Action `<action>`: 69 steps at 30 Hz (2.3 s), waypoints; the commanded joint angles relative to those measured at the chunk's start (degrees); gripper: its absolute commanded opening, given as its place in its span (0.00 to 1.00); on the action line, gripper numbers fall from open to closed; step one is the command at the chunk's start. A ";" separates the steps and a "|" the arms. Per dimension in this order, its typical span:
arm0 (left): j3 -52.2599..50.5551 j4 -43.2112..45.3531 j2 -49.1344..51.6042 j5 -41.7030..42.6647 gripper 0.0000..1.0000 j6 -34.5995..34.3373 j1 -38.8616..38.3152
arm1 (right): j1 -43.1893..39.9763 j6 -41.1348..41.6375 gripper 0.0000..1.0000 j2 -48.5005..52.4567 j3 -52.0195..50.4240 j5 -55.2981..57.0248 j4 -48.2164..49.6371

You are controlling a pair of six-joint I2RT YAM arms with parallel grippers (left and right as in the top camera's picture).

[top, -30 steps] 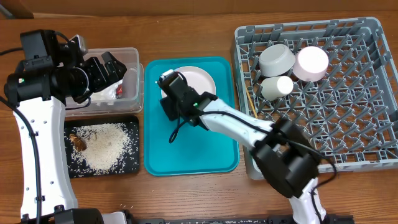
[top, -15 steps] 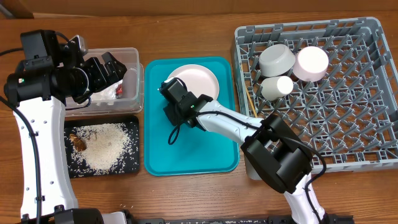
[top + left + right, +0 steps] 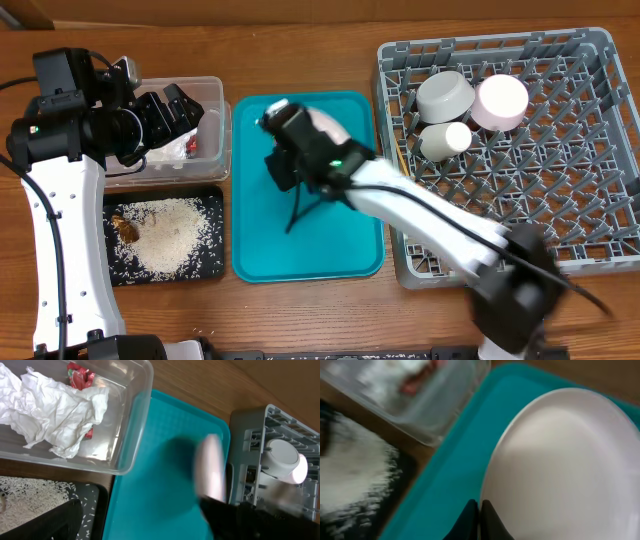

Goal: Sort waste into correct bins and load items into the dishwasher
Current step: 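Carry the pink plate to the rack and stand it upright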

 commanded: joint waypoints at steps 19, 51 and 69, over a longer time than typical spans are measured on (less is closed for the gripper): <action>1.27 0.00 -0.50 0.24 1.00 -0.50 0.00 | -39.01 5.55 0.04 -21.38 -3.48 -49.48 -18.23; 1.27 0.00 -0.50 0.24 1.00 -0.50 0.00 | -42.12 6.05 0.52 -17.11 -12.15 -41.62 -6.56; 1.27 0.00 -0.50 0.24 1.00 -0.50 0.00 | -48.35 20.15 1.00 -17.20 -1.42 -43.04 -0.90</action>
